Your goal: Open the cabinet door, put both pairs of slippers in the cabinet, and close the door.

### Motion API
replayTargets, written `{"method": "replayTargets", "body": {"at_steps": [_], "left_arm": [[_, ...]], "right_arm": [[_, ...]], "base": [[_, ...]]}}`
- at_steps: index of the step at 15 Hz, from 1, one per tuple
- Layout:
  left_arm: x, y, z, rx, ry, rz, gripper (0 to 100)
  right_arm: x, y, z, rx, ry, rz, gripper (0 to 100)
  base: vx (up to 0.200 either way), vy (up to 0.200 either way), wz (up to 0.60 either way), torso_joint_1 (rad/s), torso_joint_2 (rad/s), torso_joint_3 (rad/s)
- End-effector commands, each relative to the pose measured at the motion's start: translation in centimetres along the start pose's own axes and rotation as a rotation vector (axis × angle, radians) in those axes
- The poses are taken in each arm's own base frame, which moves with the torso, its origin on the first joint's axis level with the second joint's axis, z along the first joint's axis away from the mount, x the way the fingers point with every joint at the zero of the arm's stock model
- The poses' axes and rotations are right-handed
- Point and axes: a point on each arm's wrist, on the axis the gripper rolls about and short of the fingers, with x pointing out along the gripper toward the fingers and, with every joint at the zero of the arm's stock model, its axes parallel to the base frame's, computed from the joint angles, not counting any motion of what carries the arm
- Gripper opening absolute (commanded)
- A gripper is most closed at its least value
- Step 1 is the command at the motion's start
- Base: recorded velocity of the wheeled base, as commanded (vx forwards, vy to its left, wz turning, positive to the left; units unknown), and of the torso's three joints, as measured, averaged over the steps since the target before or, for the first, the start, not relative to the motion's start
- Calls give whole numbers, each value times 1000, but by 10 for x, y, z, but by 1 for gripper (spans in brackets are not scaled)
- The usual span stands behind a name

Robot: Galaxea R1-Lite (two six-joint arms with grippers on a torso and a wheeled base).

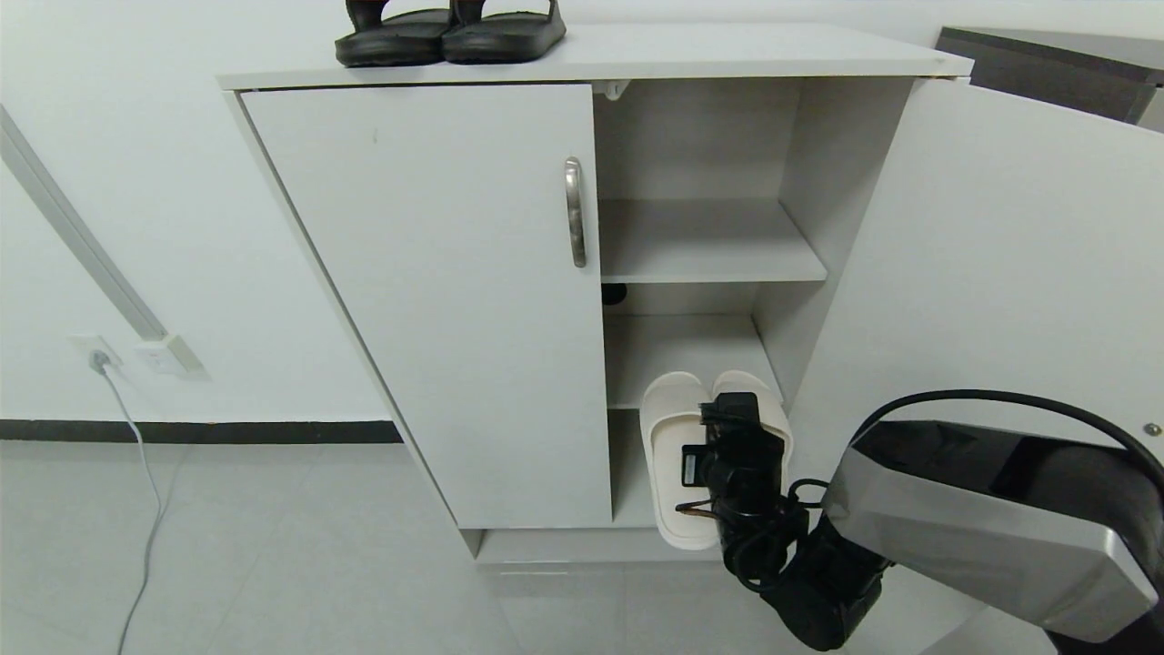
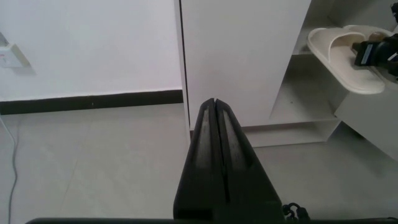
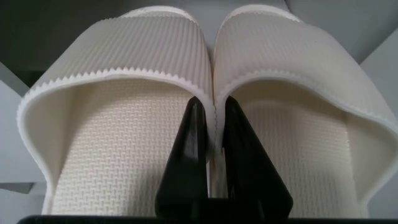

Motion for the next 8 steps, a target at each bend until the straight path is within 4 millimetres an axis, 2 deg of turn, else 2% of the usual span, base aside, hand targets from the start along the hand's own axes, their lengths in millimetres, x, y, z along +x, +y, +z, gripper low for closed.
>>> {"method": "replayTargets", "body": {"at_steps": [1,7,8], "left_arm": [[0,0,0,0,1,1,0],[0,0,0,0,2,0,0],[0,0,0,0,2,1,0]], "right_arm": [[3,2,-10,-9,11,-1,0],[4,2,-18,-15,25,-2,0],[4,1,-18,-14,24,-4,0]], "base": [[0,0,0,0,0,0],[0,0,0,0,0,0],[200,0,0,-2,-2,2]]}}
